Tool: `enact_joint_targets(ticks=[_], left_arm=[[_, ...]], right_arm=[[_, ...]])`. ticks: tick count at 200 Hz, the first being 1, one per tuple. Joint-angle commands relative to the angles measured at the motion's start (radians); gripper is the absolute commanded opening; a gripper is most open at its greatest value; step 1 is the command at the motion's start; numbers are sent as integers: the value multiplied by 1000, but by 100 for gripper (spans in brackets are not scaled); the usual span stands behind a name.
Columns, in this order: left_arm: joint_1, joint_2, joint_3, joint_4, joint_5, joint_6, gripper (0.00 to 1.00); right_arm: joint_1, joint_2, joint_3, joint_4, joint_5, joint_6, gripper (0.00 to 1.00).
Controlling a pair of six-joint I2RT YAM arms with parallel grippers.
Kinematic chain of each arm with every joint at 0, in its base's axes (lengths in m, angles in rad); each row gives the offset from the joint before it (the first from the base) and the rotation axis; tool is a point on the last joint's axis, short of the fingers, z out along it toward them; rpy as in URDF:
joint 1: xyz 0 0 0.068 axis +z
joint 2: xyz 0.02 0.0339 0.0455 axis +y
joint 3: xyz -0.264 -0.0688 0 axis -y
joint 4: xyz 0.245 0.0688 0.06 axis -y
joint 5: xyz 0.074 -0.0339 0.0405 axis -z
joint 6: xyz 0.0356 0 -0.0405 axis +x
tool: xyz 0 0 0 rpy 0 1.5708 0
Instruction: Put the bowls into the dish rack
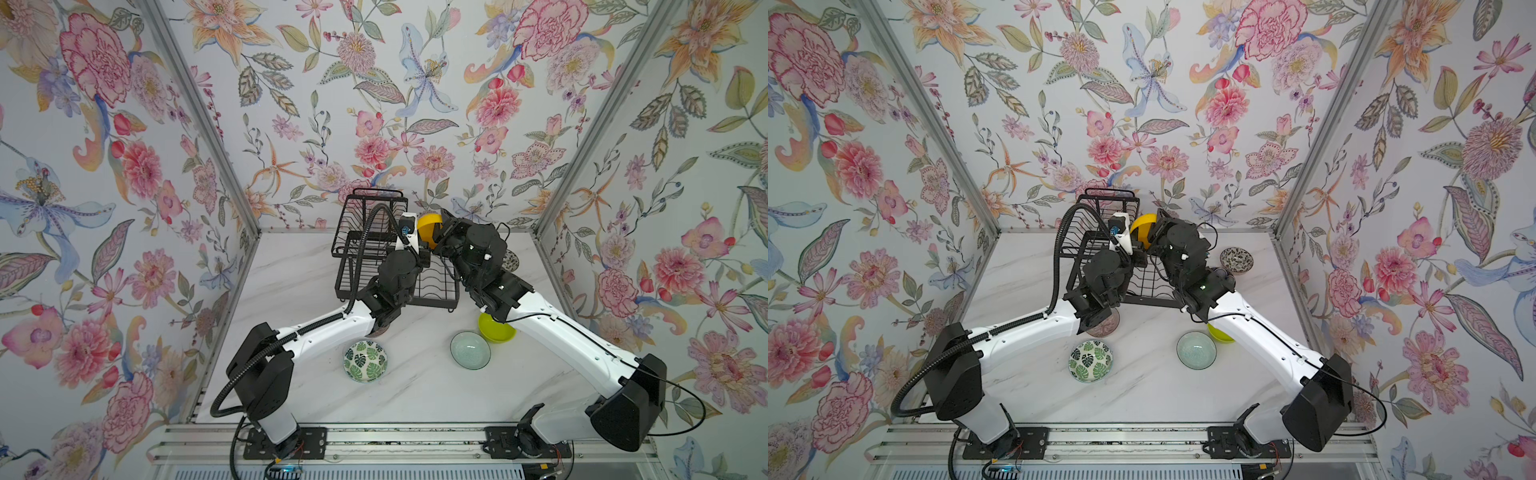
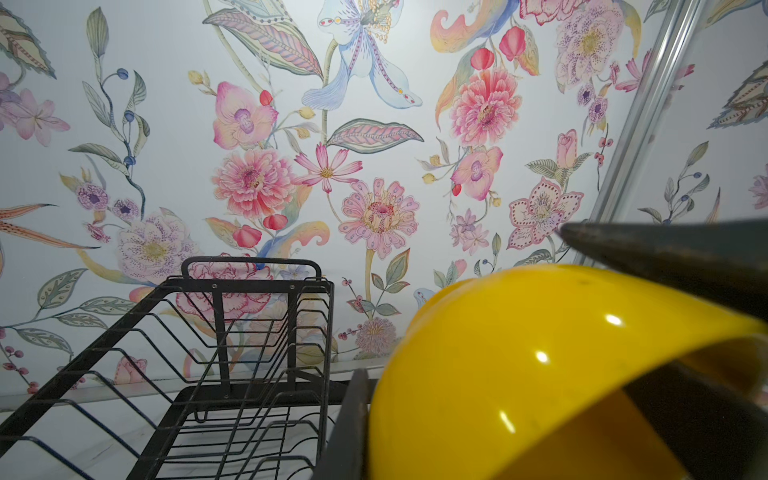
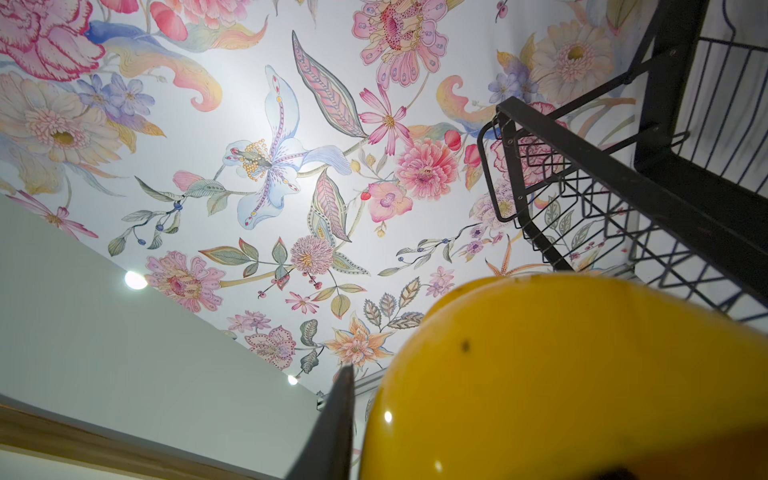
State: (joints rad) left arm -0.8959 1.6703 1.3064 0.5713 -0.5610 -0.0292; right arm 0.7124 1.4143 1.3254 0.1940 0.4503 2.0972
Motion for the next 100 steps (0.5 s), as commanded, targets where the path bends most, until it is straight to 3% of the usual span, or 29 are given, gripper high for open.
enact_joint_targets(ticks=[1, 11, 60, 100], left_arm=[[-17, -46, -4, 51, -21, 36, 0], [-17, -48, -9, 61, -28, 42, 0], [-17, -56, 23, 14, -35, 29, 1], [-17, -51, 52, 6, -42, 39, 2]], right_arm=[[6, 6, 19, 45, 26, 45, 4], [3, 4, 11, 61, 20, 39, 0], [-49, 9, -23, 261, -38, -77, 0], [-79, 61, -16, 381, -71, -59, 0]])
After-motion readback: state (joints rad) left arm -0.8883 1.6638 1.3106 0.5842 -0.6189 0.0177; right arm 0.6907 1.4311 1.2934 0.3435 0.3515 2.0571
